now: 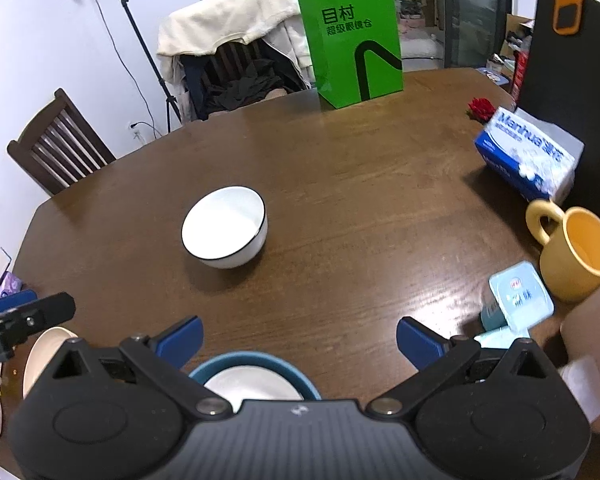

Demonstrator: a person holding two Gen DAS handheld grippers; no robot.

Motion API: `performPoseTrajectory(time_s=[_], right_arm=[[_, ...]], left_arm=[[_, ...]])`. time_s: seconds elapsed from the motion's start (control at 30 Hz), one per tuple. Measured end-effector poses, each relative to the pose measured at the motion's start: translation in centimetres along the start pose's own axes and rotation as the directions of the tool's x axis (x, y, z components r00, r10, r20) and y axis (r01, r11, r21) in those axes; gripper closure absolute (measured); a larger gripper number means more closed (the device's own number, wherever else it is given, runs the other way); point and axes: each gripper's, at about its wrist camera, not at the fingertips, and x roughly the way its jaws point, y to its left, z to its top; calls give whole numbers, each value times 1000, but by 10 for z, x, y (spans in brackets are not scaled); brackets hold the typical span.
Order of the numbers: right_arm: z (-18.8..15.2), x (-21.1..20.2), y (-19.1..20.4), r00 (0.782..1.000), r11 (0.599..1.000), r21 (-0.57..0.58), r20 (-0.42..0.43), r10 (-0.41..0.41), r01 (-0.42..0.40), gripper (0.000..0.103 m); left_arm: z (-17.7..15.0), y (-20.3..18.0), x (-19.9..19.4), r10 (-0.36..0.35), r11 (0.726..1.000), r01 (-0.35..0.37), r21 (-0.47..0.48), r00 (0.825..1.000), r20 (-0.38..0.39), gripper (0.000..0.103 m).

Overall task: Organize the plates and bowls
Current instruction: 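Raise both grippers and move them toward the remaining white bowl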

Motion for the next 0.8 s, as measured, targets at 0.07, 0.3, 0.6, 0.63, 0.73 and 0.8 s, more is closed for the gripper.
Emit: performPoseTrajectory(time_s=[0.07,0.3,0.6,0.63,0.73,0.8], right_arm=[[8,3,3,1000,1000,-15,-5,1,-1,0],[34,18,12,1000,999,-49,-25,5,-6,0],[66,43,20,999,996,-87,-51,7,-11,0],[70,47,22,998,996,-91,-55,6,-11,0],[79,58,24,998,995,-96,-69,6,-13,0],[84,66,25,997,995,-96,-80,8,-15,0]], left_arm=[[5,1,1,9,1000,-9,-6,1000,7,0],[21,5,13,36,999,-35,-21,999,21,0],[41,8,41,60,998,-60,-37,998,2,0],[42,9,45,63,997,-63,-40,998,-4,0],[47,11,57,69,996,-70,-48,997,-27,0],[50,12,64,73,996,-75,-50,997,-40,0]])
